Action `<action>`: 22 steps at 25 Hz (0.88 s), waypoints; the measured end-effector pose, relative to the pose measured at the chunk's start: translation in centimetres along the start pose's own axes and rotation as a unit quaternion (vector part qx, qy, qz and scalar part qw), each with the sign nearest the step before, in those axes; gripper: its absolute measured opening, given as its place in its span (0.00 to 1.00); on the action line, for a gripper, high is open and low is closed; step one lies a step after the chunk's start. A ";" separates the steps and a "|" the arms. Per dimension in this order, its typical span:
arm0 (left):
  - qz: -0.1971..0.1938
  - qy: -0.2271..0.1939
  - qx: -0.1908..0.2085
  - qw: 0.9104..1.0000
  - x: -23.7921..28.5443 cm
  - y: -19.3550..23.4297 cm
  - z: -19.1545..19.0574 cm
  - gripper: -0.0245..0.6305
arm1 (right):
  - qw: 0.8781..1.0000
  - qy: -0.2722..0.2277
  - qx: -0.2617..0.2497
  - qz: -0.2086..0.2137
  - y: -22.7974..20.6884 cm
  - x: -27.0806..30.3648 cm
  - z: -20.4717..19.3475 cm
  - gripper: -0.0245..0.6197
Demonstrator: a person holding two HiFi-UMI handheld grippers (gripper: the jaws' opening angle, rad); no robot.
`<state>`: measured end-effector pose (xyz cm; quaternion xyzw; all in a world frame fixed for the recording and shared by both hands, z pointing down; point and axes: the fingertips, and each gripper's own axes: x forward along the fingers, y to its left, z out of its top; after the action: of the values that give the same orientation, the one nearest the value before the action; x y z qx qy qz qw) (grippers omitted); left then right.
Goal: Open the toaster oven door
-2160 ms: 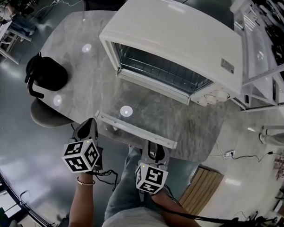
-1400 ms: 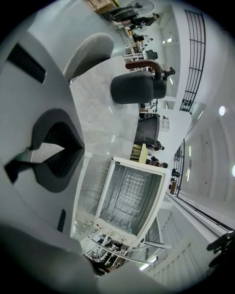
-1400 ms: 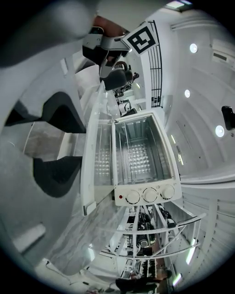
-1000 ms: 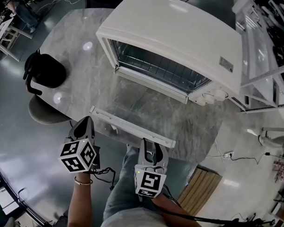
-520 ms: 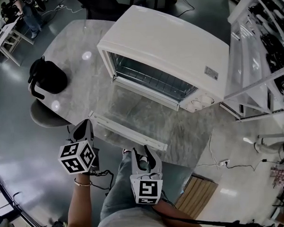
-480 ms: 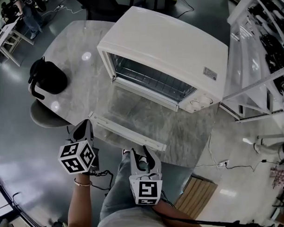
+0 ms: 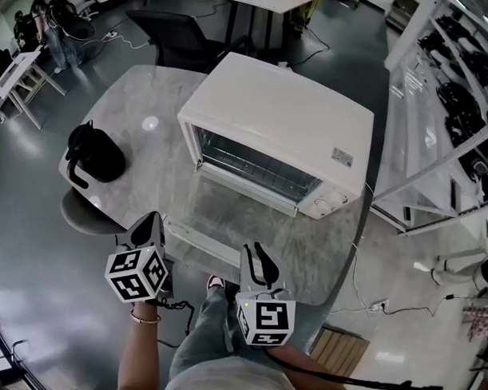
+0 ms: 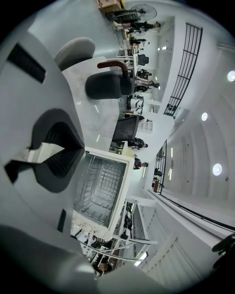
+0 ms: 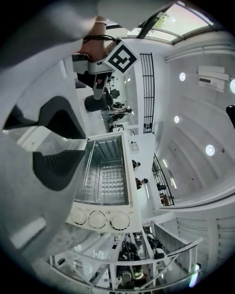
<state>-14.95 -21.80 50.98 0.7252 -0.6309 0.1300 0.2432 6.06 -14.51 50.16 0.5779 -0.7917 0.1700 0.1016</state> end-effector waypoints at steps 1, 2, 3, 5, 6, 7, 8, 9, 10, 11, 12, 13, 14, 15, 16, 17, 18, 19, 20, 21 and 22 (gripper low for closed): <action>-0.001 -0.007 0.001 1.000 -0.1 -0.1 0.7 0.04 | 1.000 -0.006 -0.007 -0.001 -0.4 0.1 0.9 0.16; -0.002 -0.013 0.002 1.000 -0.2 -0.3 1.4 0.04 | 1.000 -0.012 -0.015 -0.003 -0.7 0.2 1.8 0.14; -0.004 -0.020 0.003 1.000 -0.3 -0.4 2.1 0.04 | 1.000 -0.018 -0.023 -0.004 -1.0 0.2 2.6 0.12; -0.007 -0.031 0.005 0.999 -0.7 -0.8 3.5 0.04 | 0.999 -0.028 -0.036 -0.008 -1.6 0.1 4.3 0.09; -0.009 -0.037 0.007 0.999 -0.9 -0.9 4.2 0.04 | 0.998 -0.033 -0.043 -0.010 -2.0 0.1 5.1 0.08; -0.012 -0.044 0.008 0.999 -1.1 -1.1 4.9 0.04 | 0.998 -0.039 -0.050 -0.013 -2.4 0.0 5.9 0.07; -0.015 -0.051 0.010 0.999 -1.2 -1.4 5.7 0.04 | 0.997 -0.045 -0.058 -0.017 -2.8 0.0 6.8 0.06; -0.018 -0.058 0.013 0.998 -1.3 -1.7 6.5 0.04 | 0.996 -0.051 -0.068 -0.022 -3.2 -0.1 7.7 0.06; -0.021 -0.066 0.015 0.997 -1.4 -2.0 7.4 0.04 | 0.995 -0.057 -0.077 -0.028 -3.7 -0.2 8.6 0.05; -0.024 -0.074 0.018 0.997 -1.5 -2.3 8.3 0.04 | 0.994 -0.063 -0.086 -0.033 -4.2 -0.3 9.6 0.05; -0.028 -0.081 0.020 0.996 -1.6 -2.6 9.1 0.04 | 0.992 -0.069 -0.093 -0.039 -4.7 -0.4 10.6 0.05; -0.032 -0.088 0.022 0.995 -1.8 -2.9 10.0 0.04 | 0.991 -0.075 -0.099 -0.044 -5.2 -0.5 11.6 0.05; -0.036 -0.095 0.023 0.995 -1.9 -3.2 10.8 0.04 | 0.990 -0.080 -0.103 -0.050 -5.7 -0.7 12.6 0.05; -0.040 -0.102 0.025 0.994 -2.0 -3.5 11.5 0.04 | 0.989 -0.085 -0.106 -0.057 -6.3 -1.0 13.6 0.05; -0.044 -0.109 0.025 0.993 -2.1 -3.8 12.3 0.04 | 0.988 -0.090 -0.109 -0.066 -6.9 -1.2 14.6 0.05; -0.048 -0.117 0.026 0.992 -2.1 -4.1 13.1 0.04 | 0.986 -0.095 -0.111 -0.075 -7.6 -1.5 15.6 0.05; -0.053 -0.125 0.027 0.990 -2.2 -4.4 13.9 0.04 | 0.985 -0.102 -0.114 -0.085 -8.3 -1.9 16.6 0.05; -0.058 -0.133 0.028 0.989 -2.2 -4.8 14.6 0.04 | 0.983 -0.108 -0.116 -0.095 -9.0 -2.2 17.7 0.05; -0.063 -0.141 0.029 0.988 -2.2 -5.1 15.4 0.04 | 0.981 -0.115 -0.118 -0.106 -9.8 -2.6 18.7 0.05; -0.068 -0.150 0.030 0.986 -2.2 -5.4 16.2 0.04 | 0.978 -0.122 -0.119 -0.117 -10.5 -3.0 19.6 0.05; -0.073 -0.158 0.032 0.984 -2.3 -5.7 17.0 0.04 | 0.976 -0.130 -0.118 -0.126 -11.2 -3.4 20.6 0.05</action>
<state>-11.77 -28.18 34.37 0.7881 -0.6022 0.0155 0.1261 18.53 -22.58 31.68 0.6745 -0.7331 -0.0152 0.0862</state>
